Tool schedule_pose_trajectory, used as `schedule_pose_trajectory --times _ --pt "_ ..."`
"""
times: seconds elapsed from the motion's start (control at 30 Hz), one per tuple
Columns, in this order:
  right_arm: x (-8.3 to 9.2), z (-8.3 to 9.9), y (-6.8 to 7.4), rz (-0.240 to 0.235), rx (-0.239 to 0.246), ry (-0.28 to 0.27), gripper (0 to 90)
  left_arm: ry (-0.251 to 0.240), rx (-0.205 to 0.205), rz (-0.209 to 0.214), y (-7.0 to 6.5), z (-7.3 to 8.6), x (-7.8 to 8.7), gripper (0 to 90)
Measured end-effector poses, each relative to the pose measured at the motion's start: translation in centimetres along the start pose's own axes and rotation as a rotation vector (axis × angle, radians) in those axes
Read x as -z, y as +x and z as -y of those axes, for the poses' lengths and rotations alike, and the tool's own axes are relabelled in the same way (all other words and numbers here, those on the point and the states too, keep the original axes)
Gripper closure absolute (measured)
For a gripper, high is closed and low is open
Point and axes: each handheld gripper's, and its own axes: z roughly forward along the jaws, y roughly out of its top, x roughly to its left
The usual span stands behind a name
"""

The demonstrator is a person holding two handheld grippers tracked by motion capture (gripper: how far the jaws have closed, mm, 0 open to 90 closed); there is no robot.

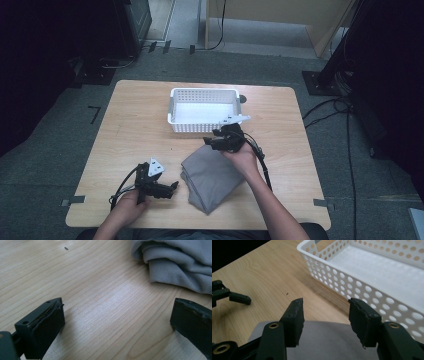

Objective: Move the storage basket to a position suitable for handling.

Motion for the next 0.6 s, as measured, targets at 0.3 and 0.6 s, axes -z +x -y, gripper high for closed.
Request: schedule_pose_trajectory --times 0.3,0.6 --pt "2.3 3.2 -1.9 0.012 -0.032 0.023 36.6 0.000 0.000 0.000 0.0 0.0 0.0 0.0" --pt "3.5 5.6 -3.9 0.034 -0.063 0.041 31.9 0.000 0.000 0.000 0.0 0.0 0.0 0.0"
